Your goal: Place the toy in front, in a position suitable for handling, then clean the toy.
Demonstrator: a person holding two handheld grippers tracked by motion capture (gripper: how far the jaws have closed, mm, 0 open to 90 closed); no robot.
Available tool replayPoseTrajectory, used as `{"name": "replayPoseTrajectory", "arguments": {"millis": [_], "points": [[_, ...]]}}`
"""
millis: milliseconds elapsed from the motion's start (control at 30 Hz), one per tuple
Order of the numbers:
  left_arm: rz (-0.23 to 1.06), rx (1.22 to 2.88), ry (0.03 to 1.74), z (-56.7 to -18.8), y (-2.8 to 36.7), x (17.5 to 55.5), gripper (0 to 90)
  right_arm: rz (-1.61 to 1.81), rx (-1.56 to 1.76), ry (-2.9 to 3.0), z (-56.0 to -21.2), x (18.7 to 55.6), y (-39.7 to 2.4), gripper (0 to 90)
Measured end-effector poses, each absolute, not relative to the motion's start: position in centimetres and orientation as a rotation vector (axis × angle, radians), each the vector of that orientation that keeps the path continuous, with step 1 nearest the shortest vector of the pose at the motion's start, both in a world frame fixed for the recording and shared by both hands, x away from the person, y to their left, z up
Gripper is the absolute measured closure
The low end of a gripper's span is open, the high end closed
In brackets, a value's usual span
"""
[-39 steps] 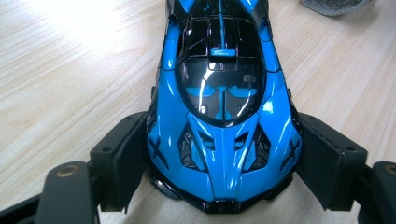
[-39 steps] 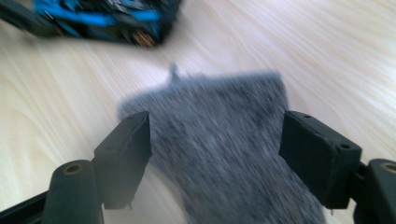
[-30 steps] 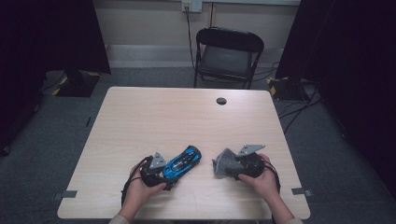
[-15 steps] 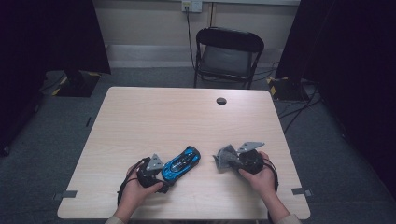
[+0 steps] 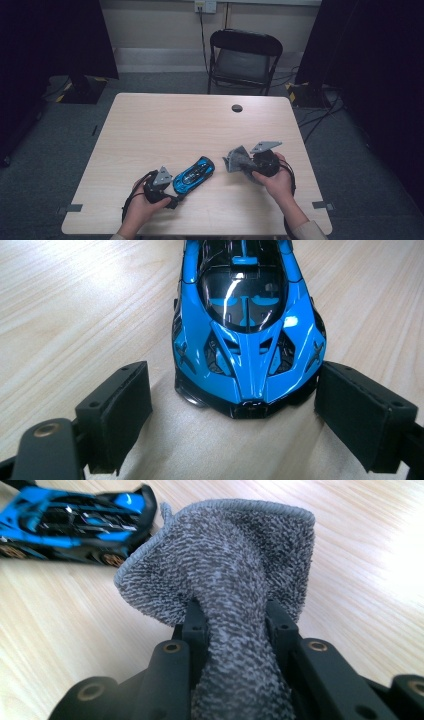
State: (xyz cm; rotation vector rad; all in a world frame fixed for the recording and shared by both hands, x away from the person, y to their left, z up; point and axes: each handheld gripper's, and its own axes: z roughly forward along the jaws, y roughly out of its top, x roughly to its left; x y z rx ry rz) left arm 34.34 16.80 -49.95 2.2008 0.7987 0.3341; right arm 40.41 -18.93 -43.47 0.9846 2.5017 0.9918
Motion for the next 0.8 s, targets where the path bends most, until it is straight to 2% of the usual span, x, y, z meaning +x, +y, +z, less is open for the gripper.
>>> {"name": "replayPoseTrajectory", "arguments": {"millis": [433, 800], "points": [[0.331, 2.203, 0.796, -49.9, 16.9, 34.3, 14.2, 1.061, 0.929, 2.506, -40.9, 40.3, -16.7, 69.9], [0.335, 2.202, 0.799, -50.0, 17.0, 34.3, 14.2, 1.126, 0.733, 2.619, -41.4, 38.7, -8.7, 69.9]]}}
